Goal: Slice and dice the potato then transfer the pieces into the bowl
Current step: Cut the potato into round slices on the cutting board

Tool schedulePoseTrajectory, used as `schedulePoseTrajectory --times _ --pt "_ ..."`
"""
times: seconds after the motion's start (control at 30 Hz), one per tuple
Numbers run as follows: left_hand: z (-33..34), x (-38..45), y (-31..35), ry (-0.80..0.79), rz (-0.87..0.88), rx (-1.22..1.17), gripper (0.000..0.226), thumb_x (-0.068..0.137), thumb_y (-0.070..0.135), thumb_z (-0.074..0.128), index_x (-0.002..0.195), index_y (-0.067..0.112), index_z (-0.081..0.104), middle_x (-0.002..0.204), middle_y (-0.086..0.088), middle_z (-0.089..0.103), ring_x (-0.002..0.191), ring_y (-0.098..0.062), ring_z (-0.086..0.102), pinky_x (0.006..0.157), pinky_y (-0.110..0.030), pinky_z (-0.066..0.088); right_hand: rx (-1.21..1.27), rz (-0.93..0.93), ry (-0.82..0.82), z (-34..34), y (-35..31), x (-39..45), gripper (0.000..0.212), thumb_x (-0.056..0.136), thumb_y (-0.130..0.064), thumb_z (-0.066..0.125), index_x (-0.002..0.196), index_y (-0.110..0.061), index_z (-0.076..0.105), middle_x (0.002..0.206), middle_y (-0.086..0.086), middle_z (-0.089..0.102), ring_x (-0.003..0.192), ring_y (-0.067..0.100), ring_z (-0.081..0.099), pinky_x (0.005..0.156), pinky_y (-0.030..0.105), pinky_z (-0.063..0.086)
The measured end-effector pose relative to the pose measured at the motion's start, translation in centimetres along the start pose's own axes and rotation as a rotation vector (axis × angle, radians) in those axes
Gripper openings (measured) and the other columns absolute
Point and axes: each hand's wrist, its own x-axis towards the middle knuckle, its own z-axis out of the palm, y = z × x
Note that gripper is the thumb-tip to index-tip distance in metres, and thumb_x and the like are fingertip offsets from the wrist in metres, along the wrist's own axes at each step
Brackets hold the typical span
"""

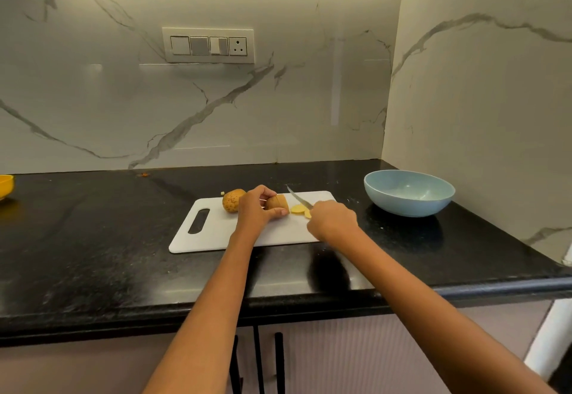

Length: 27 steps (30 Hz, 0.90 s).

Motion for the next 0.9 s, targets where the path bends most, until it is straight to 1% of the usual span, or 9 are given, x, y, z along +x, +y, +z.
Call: schedulePoseTrajectory --times 0.1,0.2,0.3,0.47,0.63,0.7,0.8,0.9 --pt "0.1 0.3 -0.1 0.008 -0.004 0.008 0.041 0.073 0.014 0.077 0.111 0.008 0.061 0.114 -0.008 0.062 0.095 -0.015 0.052 0.076 -0.021 0.04 0.052 0.029 0.039 -0.6 0.1 0.2 0.028 0.096 -0.018 0.045 0.12 -0.008 0.056 0.116 0.007 0.061 0.104 0.022 0.058 0.077 0.026 0.04" --pt "0.1 0.4 -0.3 0.031 0.008 0.012 0.039 0.077 0.01 0.074 0.114 0.006 0.062 0.115 -0.012 0.063 0.101 -0.02 0.057 0.081 -0.02 0.041 0.086 -0.003 0.072 -0.6 -0.5 0.0 0.028 0.097 -0.02 0.045 0.12 -0.008 0.056 0.114 0.008 0.061 0.102 0.022 0.059 0.073 0.025 0.039" --pt "0.0 0.3 -0.4 0.056 0.018 0.006 0.039 0.075 0.007 0.075 0.112 0.004 0.064 0.111 -0.013 0.066 0.094 -0.015 0.057 0.08 -0.02 0.042 0.081 -0.028 0.052 -0.4 -1.2 -0.1 0.028 0.097 -0.02 0.046 0.121 -0.008 0.055 0.116 0.008 0.06 0.104 0.022 0.058 0.073 0.025 0.038" --pt "0.0 0.2 -0.2 0.066 0.015 0.002 0.04 0.073 0.009 0.077 0.111 0.004 0.065 0.11 -0.013 0.066 0.097 -0.019 0.06 0.08 -0.02 0.043 0.062 -0.025 0.006 -0.3 -1.7 0.0 0.025 0.095 -0.018 0.049 0.117 -0.007 0.056 0.114 0.008 0.061 0.103 0.022 0.058 0.077 0.026 0.041" --pt "0.0 0.0 0.0 0.06 0.031 -0.008 0.041 0.072 0.009 0.077 0.11 0.003 0.065 0.11 -0.014 0.066 0.09 -0.013 0.055 0.077 -0.019 0.043 0.046 -0.029 0.007 -0.3 -2.1 -0.1 0.026 0.096 -0.018 0.048 0.117 -0.007 0.056 0.113 0.009 0.061 0.104 0.022 0.059 0.084 0.027 0.046" --pt "0.0 -0.1 0.1 0.06 0.035 -0.01 0.041 0.072 0.009 0.078 0.11 0.002 0.065 0.11 -0.014 0.066 0.089 -0.012 0.054 0.076 -0.017 0.043 0.041 -0.028 0.009 -0.3 -2.2 -0.2 0.027 0.096 -0.018 0.048 0.118 -0.007 0.056 0.114 0.01 0.061 0.105 0.023 0.059 0.085 0.028 0.046" --pt "0.0 -0.2 0.2 0.057 0.042 -0.012 0.04 0.073 0.008 0.077 0.11 0.002 0.065 0.11 -0.014 0.066 0.088 -0.012 0.054 0.071 -0.011 0.041 0.041 -0.026 0.007 -0.4 -2.3 -0.3 0.027 0.096 -0.019 0.048 0.12 -0.007 0.055 0.115 0.009 0.06 0.105 0.022 0.058 0.086 0.027 0.046" --pt "0.0 -0.2 0.3 0.053 0.047 -0.014 0.039 0.073 0.008 0.076 0.109 0.001 0.065 0.109 -0.015 0.066 0.088 -0.012 0.054 0.074 -0.015 0.042 0.043 -0.027 0.011 -0.5 -2.5 -0.5 0.03 0.097 -0.02 0.047 0.123 -0.008 0.054 0.119 0.009 0.059 0.108 0.023 0.057 0.089 0.028 0.046"
